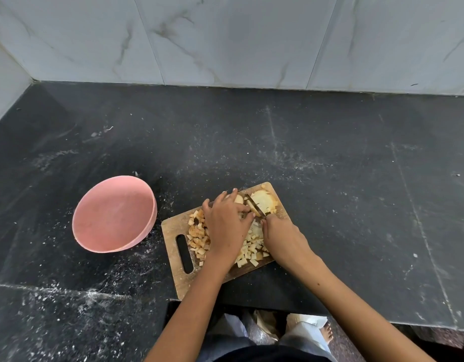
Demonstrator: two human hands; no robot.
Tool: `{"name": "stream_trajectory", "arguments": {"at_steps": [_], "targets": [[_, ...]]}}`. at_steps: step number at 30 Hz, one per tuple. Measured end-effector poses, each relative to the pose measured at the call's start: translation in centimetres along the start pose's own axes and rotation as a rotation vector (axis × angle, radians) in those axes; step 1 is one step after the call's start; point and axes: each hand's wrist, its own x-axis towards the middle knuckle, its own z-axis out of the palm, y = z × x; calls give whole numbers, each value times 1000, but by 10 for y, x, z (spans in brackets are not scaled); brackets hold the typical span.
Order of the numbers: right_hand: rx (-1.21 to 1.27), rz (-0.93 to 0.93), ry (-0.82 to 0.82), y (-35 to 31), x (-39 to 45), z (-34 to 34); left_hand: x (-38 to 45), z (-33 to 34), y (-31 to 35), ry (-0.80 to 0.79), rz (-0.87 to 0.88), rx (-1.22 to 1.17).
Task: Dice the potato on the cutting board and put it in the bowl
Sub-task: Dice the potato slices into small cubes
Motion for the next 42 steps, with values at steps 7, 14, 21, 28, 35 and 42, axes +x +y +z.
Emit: {"name": "stream_trajectory", "arguments": {"at_steps": [7, 14, 21, 28, 35, 42], "targets": [[-43, 12, -48, 8, -8, -2, -5, 5, 7, 23, -44, -29], [-104, 27, -52, 15, -18, 0, -5, 4, 9, 22, -53, -61], [-129, 51, -88, 20, -30, -3, -6, 3, 9, 3, -73, -53], [-82, 50, -123, 33, -51, -6, -5, -4, 13, -13, -72, -20], [84, -54, 32, 55, -49, -18, -11, -17, 10, 91, -12, -241], [22, -81, 247, 49, -13, -24, -7, -26, 11, 171, -8, -204]]}}
